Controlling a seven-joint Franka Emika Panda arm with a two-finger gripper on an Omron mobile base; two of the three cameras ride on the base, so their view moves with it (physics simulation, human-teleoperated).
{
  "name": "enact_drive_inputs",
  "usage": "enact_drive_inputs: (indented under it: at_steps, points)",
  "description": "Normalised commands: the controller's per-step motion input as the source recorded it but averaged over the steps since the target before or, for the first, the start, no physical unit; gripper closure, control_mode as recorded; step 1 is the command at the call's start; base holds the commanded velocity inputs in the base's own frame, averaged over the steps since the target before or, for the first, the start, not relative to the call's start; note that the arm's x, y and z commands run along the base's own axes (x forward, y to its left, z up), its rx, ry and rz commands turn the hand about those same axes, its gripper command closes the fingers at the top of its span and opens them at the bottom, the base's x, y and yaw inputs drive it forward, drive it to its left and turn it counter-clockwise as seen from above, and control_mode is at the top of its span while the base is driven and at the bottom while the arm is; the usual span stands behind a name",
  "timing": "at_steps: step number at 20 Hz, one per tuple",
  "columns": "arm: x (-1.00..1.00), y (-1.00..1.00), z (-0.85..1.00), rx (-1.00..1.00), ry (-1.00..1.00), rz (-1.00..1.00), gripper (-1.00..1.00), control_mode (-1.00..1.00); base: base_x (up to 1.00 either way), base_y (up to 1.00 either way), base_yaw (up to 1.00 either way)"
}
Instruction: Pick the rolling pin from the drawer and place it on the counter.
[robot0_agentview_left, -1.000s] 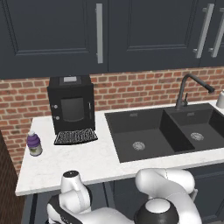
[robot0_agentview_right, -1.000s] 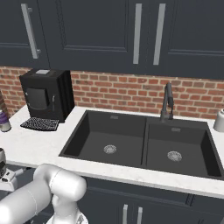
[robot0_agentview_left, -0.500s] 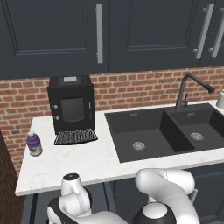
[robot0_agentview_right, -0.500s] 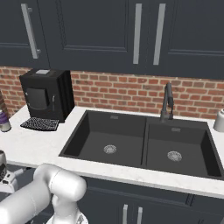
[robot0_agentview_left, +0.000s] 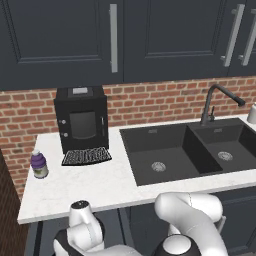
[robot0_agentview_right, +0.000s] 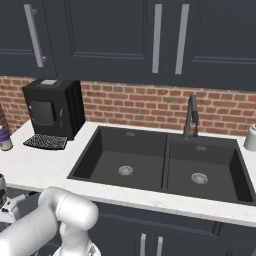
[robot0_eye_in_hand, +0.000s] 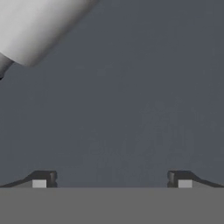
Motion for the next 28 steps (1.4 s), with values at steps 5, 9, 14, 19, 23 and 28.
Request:
enact_drive_inputs:
  at_steps: [5,9,14,19,23,28]
  points:
    - [-0.29,0.00,-0.10,0.00,0.00,0.00,-1.00,-1.00,0.00,0.00,0.00]
    - [-0.47,0.00,-0.10,0.00,0.00,0.00,-1.00,-1.00,0.00,0.00,0.00]
    - [-0.53,0.00,-0.07,0.00,0.00,0.00,-1.00,-1.00,0.00,0.00,0.00]
    - [-0.55,0.00,-0.09,0.00,0.00,0.00,-1.00,-1.00,0.00,0.00,0.00]
    - [-0.53,0.00,-0.09,0.00,0.00,0.00,-1.00,-1.00,0.00,0.00,0.00]
    - [-0.44,0.00,-0.03,0.00,0.00,-0.01,-1.00,-1.00,0.00,0.00,0.00]
